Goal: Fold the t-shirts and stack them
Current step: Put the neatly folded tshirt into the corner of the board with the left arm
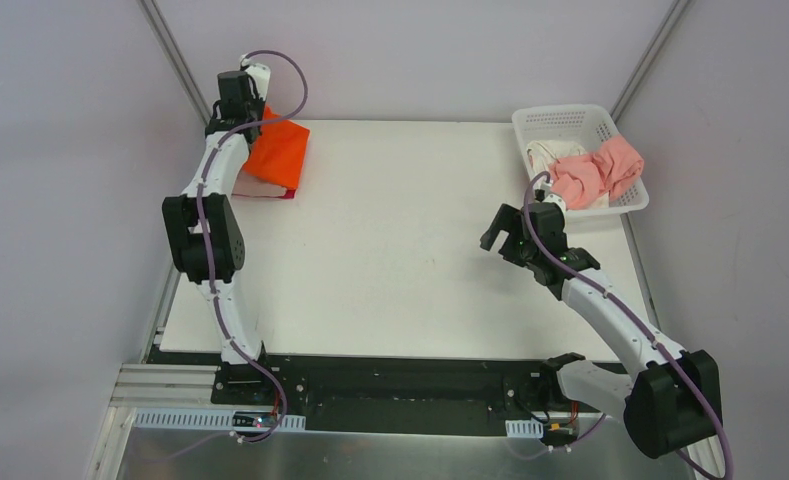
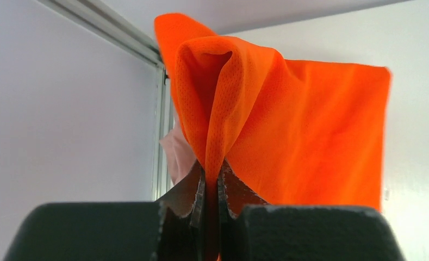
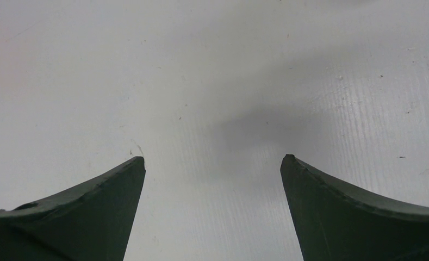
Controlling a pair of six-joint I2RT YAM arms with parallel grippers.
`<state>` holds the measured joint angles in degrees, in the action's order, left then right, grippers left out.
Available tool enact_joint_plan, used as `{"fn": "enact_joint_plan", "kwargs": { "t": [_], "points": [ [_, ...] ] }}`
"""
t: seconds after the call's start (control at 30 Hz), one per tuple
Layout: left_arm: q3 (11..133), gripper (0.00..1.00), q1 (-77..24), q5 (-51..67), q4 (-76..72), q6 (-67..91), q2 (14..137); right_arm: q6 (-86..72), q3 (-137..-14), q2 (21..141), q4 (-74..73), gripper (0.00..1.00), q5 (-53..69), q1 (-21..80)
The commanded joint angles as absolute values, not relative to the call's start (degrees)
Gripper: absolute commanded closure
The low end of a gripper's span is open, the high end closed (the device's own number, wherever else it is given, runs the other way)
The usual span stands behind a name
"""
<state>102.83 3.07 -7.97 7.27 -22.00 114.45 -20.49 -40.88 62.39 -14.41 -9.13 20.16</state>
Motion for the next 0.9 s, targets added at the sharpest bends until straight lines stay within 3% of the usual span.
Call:
{"fn": "enact_joint_plan", "kwargs": {
  "t": [0.0,0.4,0.5,0.57,0.67,0.7,0.73,0.87],
  "points": [
    [108.33,1.00,3.97,-9.22,7.12,-22.69,117.79,-20.90,-41.48,61.94,-14.40,0.00,-11.55,19.91],
    [113.26,1.00,6.45,-16.36,7.59,-22.39,124.88,-21.05,-41.02,62.29,-13.88,0.00,-13.08,19.94],
    [113.04,0.96,6.90,-16.64,7.84,-21.99,125.26,-21.09,-41.52,63.47,-13.97,0.00,-12.71,19.94],
    [113.28,0.83,7.38,-16.72,8.27,-21.05,125.49,-21.07,-41.62,63.67,-13.98,0.00,-12.73,19.93],
    [113.54,0.24,7.88,-16.97,8.96,-19.33,125.31,-21.05,-41.54,63.34,-14.30,0.00,-12.90,19.95],
    [113.78,0.11,7.92,-17.11,9.14,-19.01,125.10,-21.04,-41.49,63.10,-14.33,0.00,-12.87,19.93],
    [114.13,0.03,7.91,-17.02,9.75,-18.26,124.81,-21.09,-41.50,62.96,-14.40,0.01,-12.83,19.93],
    [114.83,0.01,7.84,-14.59,11.34,-13.55,121.42,-21.09,-41.68,62.42,-14.61,0.00,-12.28,19.95]
  ]
}}
